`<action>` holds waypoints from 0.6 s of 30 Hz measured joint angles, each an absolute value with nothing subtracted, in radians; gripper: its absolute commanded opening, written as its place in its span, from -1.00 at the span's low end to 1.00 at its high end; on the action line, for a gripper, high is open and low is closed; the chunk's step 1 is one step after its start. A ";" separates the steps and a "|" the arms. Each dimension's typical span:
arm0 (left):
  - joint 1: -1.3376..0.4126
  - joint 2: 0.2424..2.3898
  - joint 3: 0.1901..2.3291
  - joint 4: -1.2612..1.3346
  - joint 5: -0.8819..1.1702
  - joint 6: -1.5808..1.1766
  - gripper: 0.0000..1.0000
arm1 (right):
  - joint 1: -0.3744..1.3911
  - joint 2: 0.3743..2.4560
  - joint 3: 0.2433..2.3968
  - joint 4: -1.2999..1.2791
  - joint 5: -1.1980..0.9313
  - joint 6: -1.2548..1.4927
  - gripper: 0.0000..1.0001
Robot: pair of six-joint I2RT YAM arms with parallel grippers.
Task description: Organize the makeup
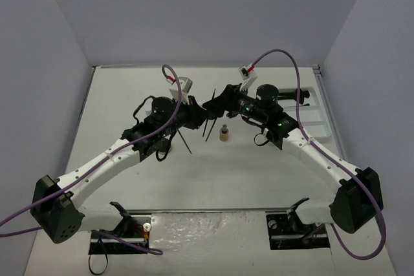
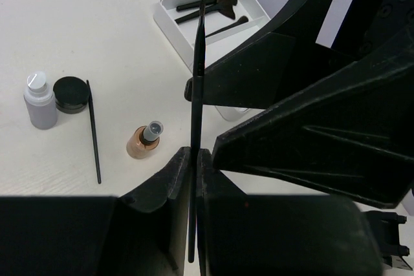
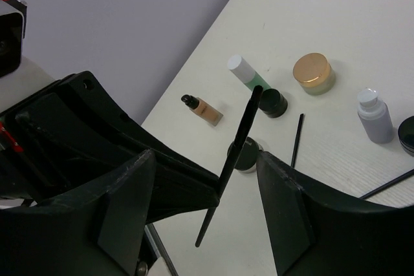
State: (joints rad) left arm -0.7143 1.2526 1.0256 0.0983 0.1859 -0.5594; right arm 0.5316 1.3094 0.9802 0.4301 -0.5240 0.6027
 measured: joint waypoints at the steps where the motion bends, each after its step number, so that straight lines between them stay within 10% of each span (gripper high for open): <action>1: -0.714 1.253 1.026 0.104 0.188 -0.559 -1.00 | 0.532 1.309 0.980 0.434 -0.522 0.604 0.04; 12: -0.725 1.253 1.026 0.145 0.214 -0.559 -1.00 | 0.532 1.323 0.980 0.456 -0.504 0.625 -0.99; 18: -0.726 1.255 1.026 0.145 0.192 -0.557 -0.26 | 0.532 1.325 0.980 0.452 -0.474 0.628 -1.00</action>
State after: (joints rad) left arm -0.7259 1.2552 1.0256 0.1446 0.1915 -0.5567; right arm 0.5316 1.3251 0.9802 0.4521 -0.4741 0.6283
